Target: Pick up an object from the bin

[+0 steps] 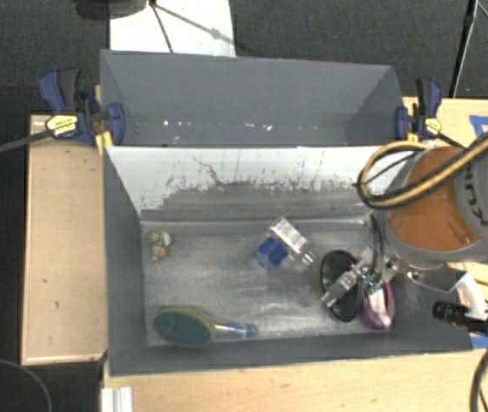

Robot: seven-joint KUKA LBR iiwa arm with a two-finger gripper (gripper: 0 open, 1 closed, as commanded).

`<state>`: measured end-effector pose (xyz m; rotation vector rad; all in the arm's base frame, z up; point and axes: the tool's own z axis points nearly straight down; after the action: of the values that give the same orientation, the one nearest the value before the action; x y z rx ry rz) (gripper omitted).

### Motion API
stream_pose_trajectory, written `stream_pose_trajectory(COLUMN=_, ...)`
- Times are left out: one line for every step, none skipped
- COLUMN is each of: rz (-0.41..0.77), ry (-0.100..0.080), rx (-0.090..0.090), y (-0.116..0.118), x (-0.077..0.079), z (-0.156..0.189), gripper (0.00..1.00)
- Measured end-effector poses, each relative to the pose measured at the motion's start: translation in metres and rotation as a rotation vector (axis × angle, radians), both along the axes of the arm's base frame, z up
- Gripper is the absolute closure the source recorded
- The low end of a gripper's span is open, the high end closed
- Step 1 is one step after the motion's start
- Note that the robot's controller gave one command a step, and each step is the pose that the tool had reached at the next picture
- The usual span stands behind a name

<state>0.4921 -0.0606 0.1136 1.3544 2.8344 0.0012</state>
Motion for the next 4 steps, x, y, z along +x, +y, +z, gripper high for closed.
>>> stream_pose_trajectory(rz=-0.110, ry=-0.040, rx=-0.006, y=0.000, x=-0.004, z=-0.034, gripper=0.00)
stream_pose_trajectory(rz=-0.101, ry=-0.018, rx=-0.002, y=0.000, x=0.001, z=-0.029, gripper=0.00)
stream_pose_trajectory(rz=-0.101, ry=-0.026, rx=-0.005, y=-0.002, x=0.003, z=-0.028, gripper=1.00)
stream_pose_trajectory(rz=-0.095, ry=-0.007, rx=-0.001, y=-0.002, x=0.005, z=0.067, gripper=1.00)
